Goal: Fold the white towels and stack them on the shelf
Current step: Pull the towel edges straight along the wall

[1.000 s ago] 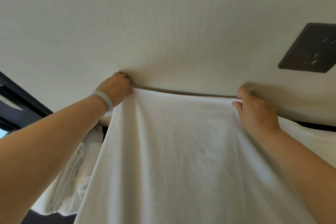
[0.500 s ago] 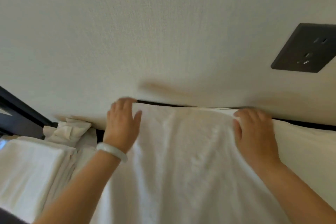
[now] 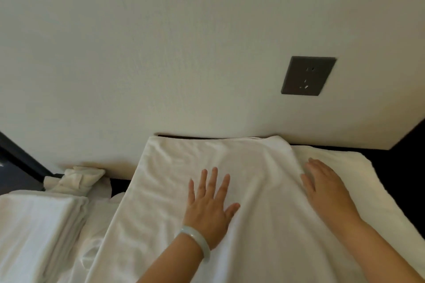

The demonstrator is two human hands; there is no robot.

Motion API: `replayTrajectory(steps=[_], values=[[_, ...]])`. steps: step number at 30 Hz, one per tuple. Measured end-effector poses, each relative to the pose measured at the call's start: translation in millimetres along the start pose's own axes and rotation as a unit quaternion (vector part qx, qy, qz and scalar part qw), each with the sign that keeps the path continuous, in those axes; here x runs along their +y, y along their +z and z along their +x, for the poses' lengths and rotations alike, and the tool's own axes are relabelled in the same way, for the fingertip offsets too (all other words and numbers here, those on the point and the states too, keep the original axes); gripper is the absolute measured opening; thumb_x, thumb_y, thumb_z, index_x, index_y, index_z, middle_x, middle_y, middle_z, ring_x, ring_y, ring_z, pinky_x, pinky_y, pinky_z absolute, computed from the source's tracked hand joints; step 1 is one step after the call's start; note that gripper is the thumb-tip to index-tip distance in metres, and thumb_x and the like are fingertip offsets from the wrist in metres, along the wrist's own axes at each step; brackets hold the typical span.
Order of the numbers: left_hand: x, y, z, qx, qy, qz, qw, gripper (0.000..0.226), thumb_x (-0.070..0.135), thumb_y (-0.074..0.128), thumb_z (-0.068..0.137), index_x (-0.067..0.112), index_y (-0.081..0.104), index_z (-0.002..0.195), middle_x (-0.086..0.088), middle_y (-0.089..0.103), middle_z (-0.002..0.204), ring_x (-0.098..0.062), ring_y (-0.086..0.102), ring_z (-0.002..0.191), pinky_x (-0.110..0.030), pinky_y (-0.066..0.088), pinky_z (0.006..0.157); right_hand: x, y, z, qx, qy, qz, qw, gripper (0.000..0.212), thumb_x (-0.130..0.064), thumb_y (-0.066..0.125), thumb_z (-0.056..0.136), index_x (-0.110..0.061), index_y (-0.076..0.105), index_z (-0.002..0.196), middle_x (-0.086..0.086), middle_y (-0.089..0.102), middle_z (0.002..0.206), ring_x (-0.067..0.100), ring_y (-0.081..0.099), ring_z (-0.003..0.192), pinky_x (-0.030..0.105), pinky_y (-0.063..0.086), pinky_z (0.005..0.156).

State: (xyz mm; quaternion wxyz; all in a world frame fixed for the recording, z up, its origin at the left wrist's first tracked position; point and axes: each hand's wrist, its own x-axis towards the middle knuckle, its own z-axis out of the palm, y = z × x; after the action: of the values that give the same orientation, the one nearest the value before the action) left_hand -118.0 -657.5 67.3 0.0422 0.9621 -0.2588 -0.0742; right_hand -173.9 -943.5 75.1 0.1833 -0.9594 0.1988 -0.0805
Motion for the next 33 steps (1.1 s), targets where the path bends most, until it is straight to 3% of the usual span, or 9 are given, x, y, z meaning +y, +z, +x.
replayTrajectory(steps=[5, 9, 13, 17, 20, 23, 26, 28, 33], values=[[10, 22, -1, 0.002, -0.026, 0.024, 0.999, 0.064, 0.062, 0.002, 0.097, 0.035, -0.027, 0.147, 0.004, -0.027, 0.16, -0.023, -0.025, 0.147, -0.048, -0.014, 0.119, 63, -1, -39, -0.087, 0.042, -0.104, 0.99, 0.057, -0.042, 0.016, 0.106, -0.025, 0.002, 0.159, -0.002, -0.002, 0.167, 0.013, -0.001, 0.153, 0.032, -0.006, 0.123], [-3, 29, -25, 0.01, -0.014, 0.013, 1.0, 0.081, 0.072, -0.031, 0.071, 0.04, -0.024, 0.145, 0.011, -0.024, 0.158, -0.016, -0.023, 0.146, -0.042, -0.011, 0.119, 62, 5, -78, -0.048, 0.06, -0.088, 0.993, 0.058, -0.044, 0.01, 0.105, -0.027, -0.001, 0.158, -0.005, -0.007, 0.166, 0.01, -0.009, 0.152, 0.031, -0.014, 0.121], [-14, 30, -51, 0.009, -0.035, 0.009, 0.999, 0.097, 0.073, -0.039, 0.063, 0.032, -0.019, 0.149, 0.012, -0.021, 0.157, -0.013, -0.02, 0.145, -0.04, -0.008, 0.119, 61, 10, -109, -0.047, 0.035, -0.083, 0.995, 0.057, -0.045, 0.015, 0.105, -0.029, 0.003, 0.159, -0.009, -0.007, 0.165, 0.008, -0.011, 0.151, 0.028, -0.016, 0.12], [-9, 21, -52, -0.012, -0.046, 0.007, 0.999, 0.106, 0.075, -0.045, 0.05, 0.029, -0.027, 0.144, 0.013, -0.03, 0.152, -0.011, -0.021, 0.145, -0.041, -0.006, 0.119, 69, -20, -93, 0.047, 0.082, 0.094, 0.991, 0.04, -0.028, 0.045, 0.104, -0.016, 0.05, 0.143, 0.001, 0.043, 0.152, 0.018, 0.035, 0.139, 0.03, 0.023, 0.116], [3, 16, -41, -0.015, -0.04, -0.014, 0.999, 0.106, 0.079, -0.037, 0.053, 0.03, -0.024, 0.146, 0.012, -0.028, 0.154, -0.009, -0.02, 0.145, -0.04, -0.005, 0.12, 84, -52, -62, 0.159, 0.19, 0.035, 0.968, 0.029, -0.024, 0.056, 0.1, -0.01, 0.06, 0.125, 0.009, 0.058, 0.125, 0.025, 0.05, 0.117, 0.036, 0.041, 0.097], [24, 11, -24, -0.02, -0.014, -0.026, 0.999, 0.111, 0.078, -0.032, 0.057, 0.03, -0.009, 0.155, 0.007, -0.017, 0.162, -0.009, -0.017, 0.147, -0.037, -0.005, 0.122, 100, -76, -25, 0.077, 0.308, -0.026, 0.948, 0.038, -0.037, 0.054, 0.1, -0.008, 0.057, 0.123, 0.013, 0.057, 0.124, 0.03, 0.053, 0.114, 0.041, 0.045, 0.093], [45, 5, -1, -0.033, 0.008, -0.027, 0.999, 0.121, 0.076, -0.043, 0.053, 0.027, -0.002, 0.156, 0.006, -0.012, 0.163, -0.013, -0.011, 0.15, -0.035, -0.006, 0.121, 110, -87, 5, -0.01, 0.35, 0.074, 0.934, 0.031, -0.04, 0.057, 0.098, -0.01, 0.055, 0.101, 0.011, 0.06, 0.104, 0.025, 0.057, 0.089, 0.041, 0.05, 0.079], [56, 2, 14, -0.032, 0.029, -0.046, 0.998, 0.089, 0.07, -0.017, 0.082, 0.025, 0.001, 0.156, 0.006, -0.008, 0.164, -0.012, -0.01, 0.15, -0.034, -0.005, 0.122, 113, -88, 18, -0.01, 0.329, 0.142, 0.933, 0.024, -0.034, 0.064, 0.094, -0.011, 0.057, 0.089, 0.005, 0.06, 0.088, 0.019, 0.056, 0.074, 0.034, 0.048, 0.065], [72, -16, 68, -0.002, 0.066, -0.079, 0.995, 0.054, 0.041, 0.031, 0.104, 0.02, 0.022, 0.154, 0.002, 0.018, 0.162, -0.015, 0.012, 0.15, -0.031, 0.008, 0.122, 117, -86, 39, -0.059, 0.322, 0.156, 0.932, 0.017, -0.029, 0.074, 0.087, -0.015, 0.065, 0.087, 0.005, 0.064, 0.094, 0.021, 0.061, 0.091, 0.039, 0.053, 0.087]])
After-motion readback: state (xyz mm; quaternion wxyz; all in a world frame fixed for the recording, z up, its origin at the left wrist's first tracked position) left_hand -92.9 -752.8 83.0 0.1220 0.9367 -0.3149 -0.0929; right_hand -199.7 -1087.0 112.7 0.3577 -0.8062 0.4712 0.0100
